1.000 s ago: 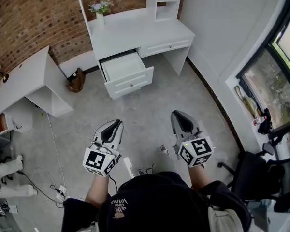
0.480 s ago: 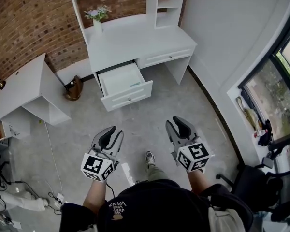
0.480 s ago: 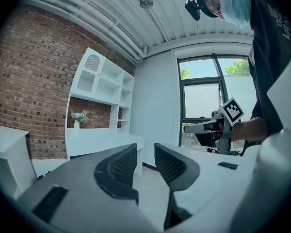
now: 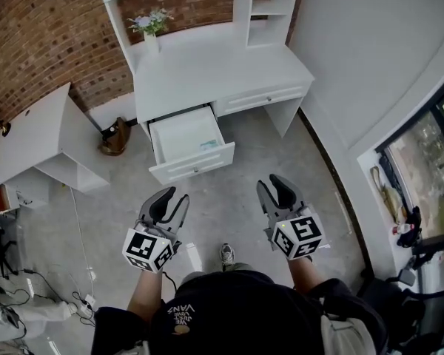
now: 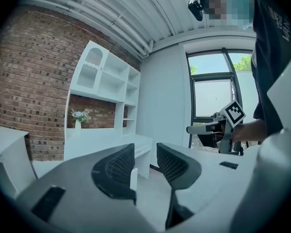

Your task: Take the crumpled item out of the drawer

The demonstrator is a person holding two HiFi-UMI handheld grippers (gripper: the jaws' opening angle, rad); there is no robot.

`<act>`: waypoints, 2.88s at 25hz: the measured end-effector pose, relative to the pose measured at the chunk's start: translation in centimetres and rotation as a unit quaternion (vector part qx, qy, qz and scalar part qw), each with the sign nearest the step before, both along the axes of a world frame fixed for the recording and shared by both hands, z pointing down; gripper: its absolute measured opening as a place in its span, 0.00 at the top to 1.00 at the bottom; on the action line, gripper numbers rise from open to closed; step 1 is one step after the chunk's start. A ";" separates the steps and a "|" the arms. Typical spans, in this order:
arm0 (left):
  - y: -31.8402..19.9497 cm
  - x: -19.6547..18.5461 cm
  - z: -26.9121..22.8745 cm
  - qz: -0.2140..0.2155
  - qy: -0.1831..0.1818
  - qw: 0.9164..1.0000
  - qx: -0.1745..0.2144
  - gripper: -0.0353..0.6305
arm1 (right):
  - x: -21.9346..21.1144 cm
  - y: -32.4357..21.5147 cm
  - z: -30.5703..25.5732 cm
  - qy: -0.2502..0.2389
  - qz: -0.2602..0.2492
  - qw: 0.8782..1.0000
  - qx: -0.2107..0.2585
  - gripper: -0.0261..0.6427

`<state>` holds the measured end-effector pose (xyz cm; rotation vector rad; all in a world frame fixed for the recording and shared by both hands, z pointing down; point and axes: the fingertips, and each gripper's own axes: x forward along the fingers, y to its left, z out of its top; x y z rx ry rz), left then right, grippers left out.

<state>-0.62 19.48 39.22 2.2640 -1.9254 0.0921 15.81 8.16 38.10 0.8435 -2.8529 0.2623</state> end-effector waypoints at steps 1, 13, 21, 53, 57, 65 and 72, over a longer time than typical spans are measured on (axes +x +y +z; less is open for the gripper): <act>-0.8 -0.1 0.1 -0.003 0.000 1.000 -0.001 0.76 | 0.0 -1.0 0.1 -0.001 -0.001 1.000 -0.002 0.80; -8.6 -6.8 4.2 -0.006 0.017 0.999 -0.034 0.76 | -5.4 -8.3 2.7 0.006 0.019 0.999 -0.026 0.79; -16.4 -14.4 4.9 0.070 0.000 0.997 -0.043 0.76 | -11.7 -12.7 2.8 0.011 0.084 0.996 -0.022 0.79; -38.0 -14.4 23.9 0.359 -0.133 0.899 -0.214 0.76 | -13.6 -23.9 10.2 0.036 0.213 0.971 -0.107 0.79; -40.0 -13.6 27.5 0.370 -0.139 0.885 -0.246 0.76 | -12.9 -25.9 11.7 0.046 0.204 0.971 -0.115 0.79; -41.6 -12.6 34.7 0.394 -0.160 0.850 -0.311 0.75 | -11.7 -28.3 14.7 0.050 0.195 0.969 -0.143 0.79; -41.5 -12.0 40.6 0.404 -0.174 0.819 -0.367 0.75 | -11.6 -29.1 17.3 0.050 0.179 0.969 -0.165 0.79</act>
